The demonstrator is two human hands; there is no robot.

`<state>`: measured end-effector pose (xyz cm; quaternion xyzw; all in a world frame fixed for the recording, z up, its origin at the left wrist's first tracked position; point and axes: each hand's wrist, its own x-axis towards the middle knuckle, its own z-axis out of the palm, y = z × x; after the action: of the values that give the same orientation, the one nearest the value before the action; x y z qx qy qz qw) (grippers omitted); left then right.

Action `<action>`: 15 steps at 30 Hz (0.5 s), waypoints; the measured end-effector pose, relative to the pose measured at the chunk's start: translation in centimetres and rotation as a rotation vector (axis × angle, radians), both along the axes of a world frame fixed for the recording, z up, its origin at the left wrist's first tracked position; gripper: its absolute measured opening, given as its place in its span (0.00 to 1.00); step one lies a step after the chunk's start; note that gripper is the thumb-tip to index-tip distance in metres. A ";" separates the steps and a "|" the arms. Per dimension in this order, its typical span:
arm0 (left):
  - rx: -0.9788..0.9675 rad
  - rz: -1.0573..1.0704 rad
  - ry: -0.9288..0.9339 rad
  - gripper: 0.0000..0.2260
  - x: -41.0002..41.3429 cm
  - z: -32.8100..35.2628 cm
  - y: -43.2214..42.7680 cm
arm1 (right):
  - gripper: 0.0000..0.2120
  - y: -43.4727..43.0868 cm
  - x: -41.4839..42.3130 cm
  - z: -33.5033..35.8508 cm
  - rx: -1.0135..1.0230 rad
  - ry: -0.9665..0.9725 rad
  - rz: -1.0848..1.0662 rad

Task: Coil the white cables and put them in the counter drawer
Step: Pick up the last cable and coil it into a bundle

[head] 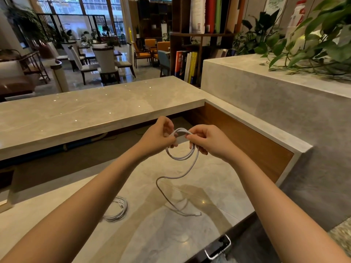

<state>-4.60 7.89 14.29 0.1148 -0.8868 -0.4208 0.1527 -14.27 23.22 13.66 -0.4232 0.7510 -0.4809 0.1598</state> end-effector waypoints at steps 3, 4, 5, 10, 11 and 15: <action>0.298 -0.141 -0.143 0.11 0.5 0.7 -0.7 | 0.06 0.0 0.1 -0.2 -0.010 -0.005 -0.007; 0.317 -0.170 -0.164 0.11 0.6 0.9 -0.8 | 0.06 -0.1 0.2 -0.3 -0.016 -0.010 -0.007; 0.341 -0.195 -0.173 0.11 0.7 1.0 -0.8 | 0.06 -0.1 0.2 -0.3 -0.023 -0.014 -0.006; 0.615 -0.215 -0.166 0.13 0.9 0.8 -0.9 | 0.06 -0.3 0.5 0.0 -0.046 -0.018 -0.003; 0.704 -0.228 -0.162 0.12 0.9 0.7 -0.8 | 0.06 -0.4 0.5 0.0 -0.053 -0.007 -0.009; 0.959 -0.221 -0.170 0.10 1.0 0.4 -0.6 | 0.08 -0.1 0.3 -0.2 -0.042 0.031 -0.051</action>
<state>-3.61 7.31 14.68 0.1112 -0.6096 -0.7841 -0.0358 -13.97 23.10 13.48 -0.4145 0.7538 -0.4938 0.1268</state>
